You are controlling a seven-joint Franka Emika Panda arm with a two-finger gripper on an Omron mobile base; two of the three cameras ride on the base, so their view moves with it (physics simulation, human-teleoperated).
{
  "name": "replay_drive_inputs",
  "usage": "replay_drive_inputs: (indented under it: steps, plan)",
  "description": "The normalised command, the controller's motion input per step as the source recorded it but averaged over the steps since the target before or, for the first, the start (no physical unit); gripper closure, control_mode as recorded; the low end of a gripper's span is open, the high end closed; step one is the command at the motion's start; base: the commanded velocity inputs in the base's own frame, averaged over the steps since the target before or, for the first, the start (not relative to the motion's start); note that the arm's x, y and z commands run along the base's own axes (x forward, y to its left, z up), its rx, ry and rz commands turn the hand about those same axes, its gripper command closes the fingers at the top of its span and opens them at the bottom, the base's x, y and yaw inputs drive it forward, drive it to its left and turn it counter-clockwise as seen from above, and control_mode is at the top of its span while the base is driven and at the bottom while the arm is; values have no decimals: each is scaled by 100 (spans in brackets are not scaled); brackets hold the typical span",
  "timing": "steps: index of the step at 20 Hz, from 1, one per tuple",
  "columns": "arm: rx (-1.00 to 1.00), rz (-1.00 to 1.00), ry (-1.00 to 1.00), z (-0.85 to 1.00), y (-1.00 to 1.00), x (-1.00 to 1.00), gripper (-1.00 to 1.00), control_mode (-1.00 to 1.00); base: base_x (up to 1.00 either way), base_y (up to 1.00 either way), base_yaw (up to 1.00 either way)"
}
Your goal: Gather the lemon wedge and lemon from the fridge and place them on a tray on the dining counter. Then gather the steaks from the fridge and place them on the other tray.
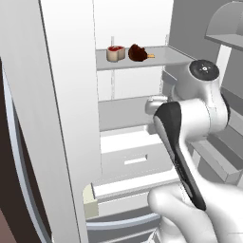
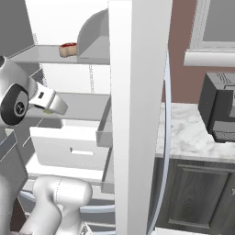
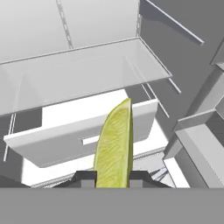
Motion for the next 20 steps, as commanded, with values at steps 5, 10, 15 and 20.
replay_drive_inputs:
  steps: [5,10,15,20]
  plan:
    - [0,-1,0,26,-4,-61,100,-100,0,0,0]
    - [0,-1,1,6,0,-40,100,-100,0,0,0]
    - [0,0,3,0,0,-1,100,-100,0,0,0]
    - [0,0,-1,0,0,-8,100,-100,0,0,0]
